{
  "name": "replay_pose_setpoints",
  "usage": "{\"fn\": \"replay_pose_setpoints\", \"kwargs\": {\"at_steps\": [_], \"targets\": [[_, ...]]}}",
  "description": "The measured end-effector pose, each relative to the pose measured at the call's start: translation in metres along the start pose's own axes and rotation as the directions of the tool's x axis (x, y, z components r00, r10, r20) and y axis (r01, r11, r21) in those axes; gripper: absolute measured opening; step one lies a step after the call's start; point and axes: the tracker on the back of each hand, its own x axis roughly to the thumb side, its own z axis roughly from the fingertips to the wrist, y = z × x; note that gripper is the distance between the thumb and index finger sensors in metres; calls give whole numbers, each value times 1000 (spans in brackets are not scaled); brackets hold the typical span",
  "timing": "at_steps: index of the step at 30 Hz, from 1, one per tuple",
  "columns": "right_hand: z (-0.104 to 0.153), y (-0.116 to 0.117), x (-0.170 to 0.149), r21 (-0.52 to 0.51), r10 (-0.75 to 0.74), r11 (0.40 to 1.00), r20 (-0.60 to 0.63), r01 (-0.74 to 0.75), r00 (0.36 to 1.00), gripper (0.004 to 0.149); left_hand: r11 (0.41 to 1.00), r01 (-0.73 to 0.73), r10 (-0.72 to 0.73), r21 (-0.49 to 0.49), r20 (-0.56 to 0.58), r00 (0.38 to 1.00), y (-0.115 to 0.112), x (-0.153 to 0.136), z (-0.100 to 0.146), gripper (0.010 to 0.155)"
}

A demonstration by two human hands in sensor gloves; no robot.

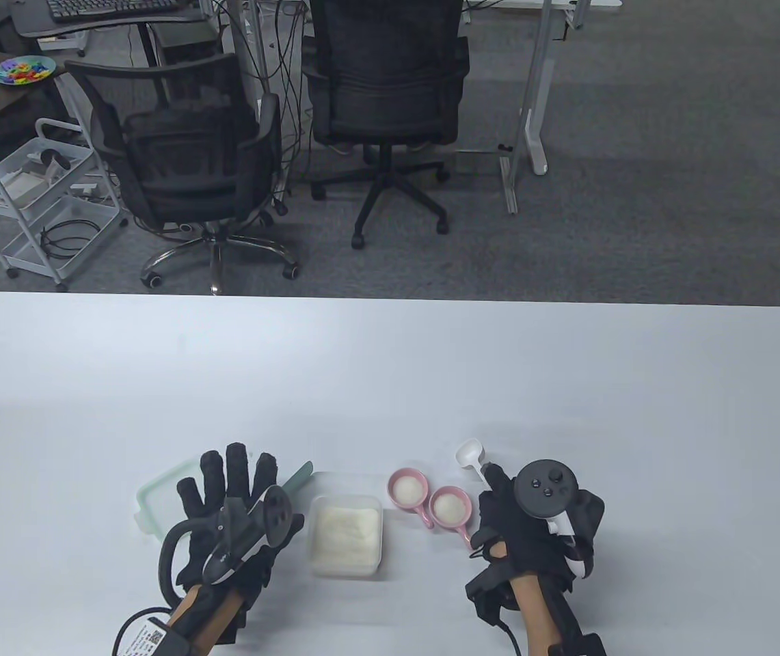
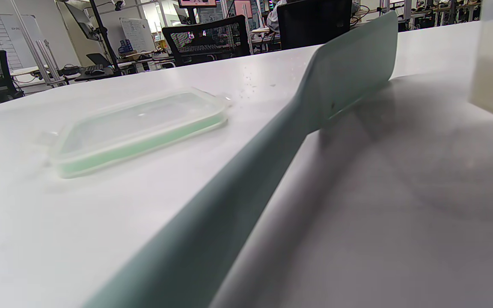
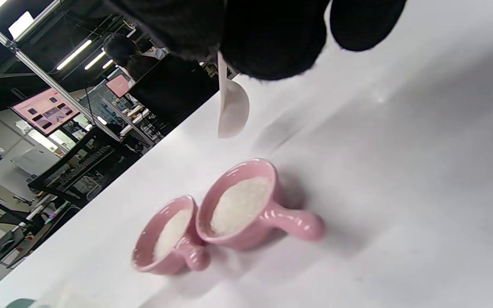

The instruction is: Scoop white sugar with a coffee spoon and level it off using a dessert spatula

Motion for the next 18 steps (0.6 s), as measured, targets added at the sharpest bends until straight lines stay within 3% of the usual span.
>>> {"fn": "replay_pose_setpoints", "kwargs": {"at_steps": [6,9,12,18], "targets": [[-6,6,-8,22,45,999,-67,-44,997,54,1000,5,-5,-12,-2,1000,0,0,0,94],[-7,10,-9,38,150,988,-96,-147,984,56,1000,5,-6,-23,-3,1000,-1,0,0,93],[-7,16,-6,54,316,949,-115,-311,942,56,1000,7,-7,-26,-3,1000,0,1,0,94],[-7,28,1,82,492,871,-116,-485,863,61,999,4,-5,-39,-3,1000,-1,0,0,94]]}}
